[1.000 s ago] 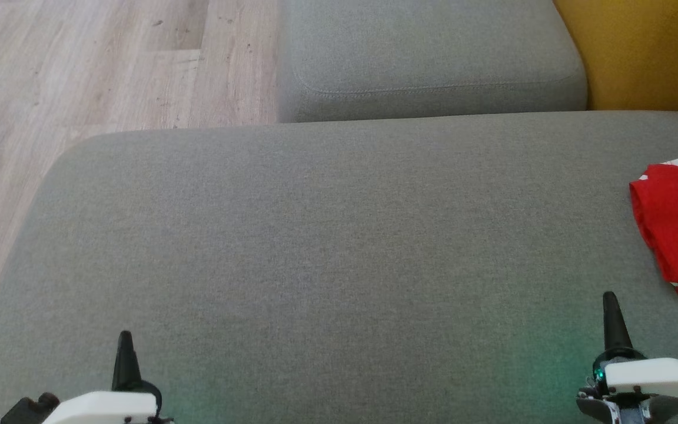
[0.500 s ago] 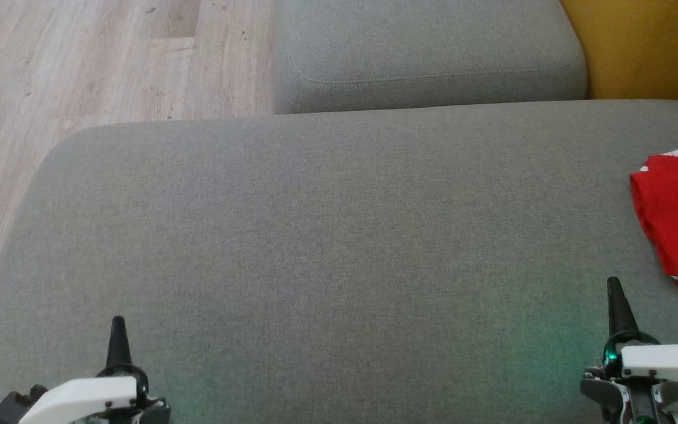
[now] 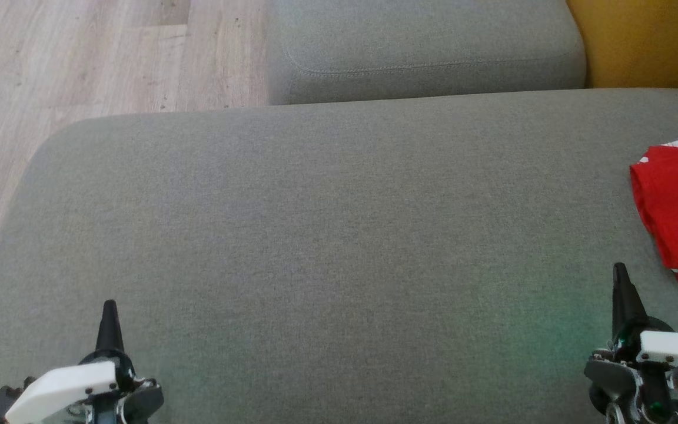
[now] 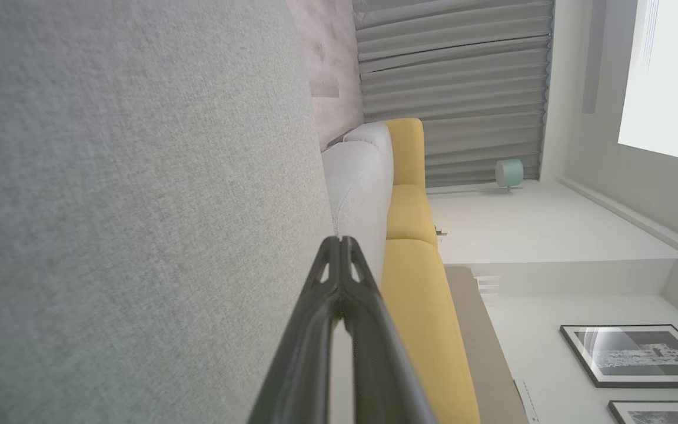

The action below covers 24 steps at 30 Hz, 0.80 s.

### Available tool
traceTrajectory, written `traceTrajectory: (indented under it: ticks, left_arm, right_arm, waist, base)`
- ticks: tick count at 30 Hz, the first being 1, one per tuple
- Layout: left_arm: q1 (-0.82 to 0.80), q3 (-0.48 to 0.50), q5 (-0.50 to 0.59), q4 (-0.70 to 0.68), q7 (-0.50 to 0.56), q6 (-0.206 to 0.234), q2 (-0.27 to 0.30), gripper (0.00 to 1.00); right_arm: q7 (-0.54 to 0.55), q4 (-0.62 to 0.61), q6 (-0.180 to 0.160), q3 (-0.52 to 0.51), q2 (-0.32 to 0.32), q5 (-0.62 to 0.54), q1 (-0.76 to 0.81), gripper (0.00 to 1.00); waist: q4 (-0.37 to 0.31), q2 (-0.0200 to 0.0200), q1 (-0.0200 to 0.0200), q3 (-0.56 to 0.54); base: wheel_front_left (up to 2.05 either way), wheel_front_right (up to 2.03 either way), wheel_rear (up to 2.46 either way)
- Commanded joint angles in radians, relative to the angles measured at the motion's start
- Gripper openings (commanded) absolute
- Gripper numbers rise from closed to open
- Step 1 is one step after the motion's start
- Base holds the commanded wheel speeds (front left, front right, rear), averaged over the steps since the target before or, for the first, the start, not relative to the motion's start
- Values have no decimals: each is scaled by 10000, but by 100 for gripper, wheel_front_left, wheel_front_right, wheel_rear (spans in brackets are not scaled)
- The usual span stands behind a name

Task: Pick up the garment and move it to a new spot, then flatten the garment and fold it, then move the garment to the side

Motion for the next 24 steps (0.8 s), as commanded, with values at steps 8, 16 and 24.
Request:
traceTrajectory:
  ticks: [8, 16, 24]
  left_arm:
    - [-808, 513, -1075, -368, 324, -197, 22, 0]
    - [-814, 518, -1101, -369, 331, -199, 22, 0]
    - [-814, 518, -1101, -369, 331, -199, 22, 0]
  right_arm:
    - [308, -287, 69, 62, -149, 1164, -896, 0]
    - [325, -285, 69, 46, -139, 1180, -905, 0]
    - [335, -285, 69, 34, -131, 1169, -906, 0]
  waist:
    - [-51, 0, 0, 131]
    - [-53, 0, 0, 135]
    - [-53, 0, 0, 135]
  base:
    - [0, 0, 0]
    - [0, 0, 0]
    - [0, 0, 0]
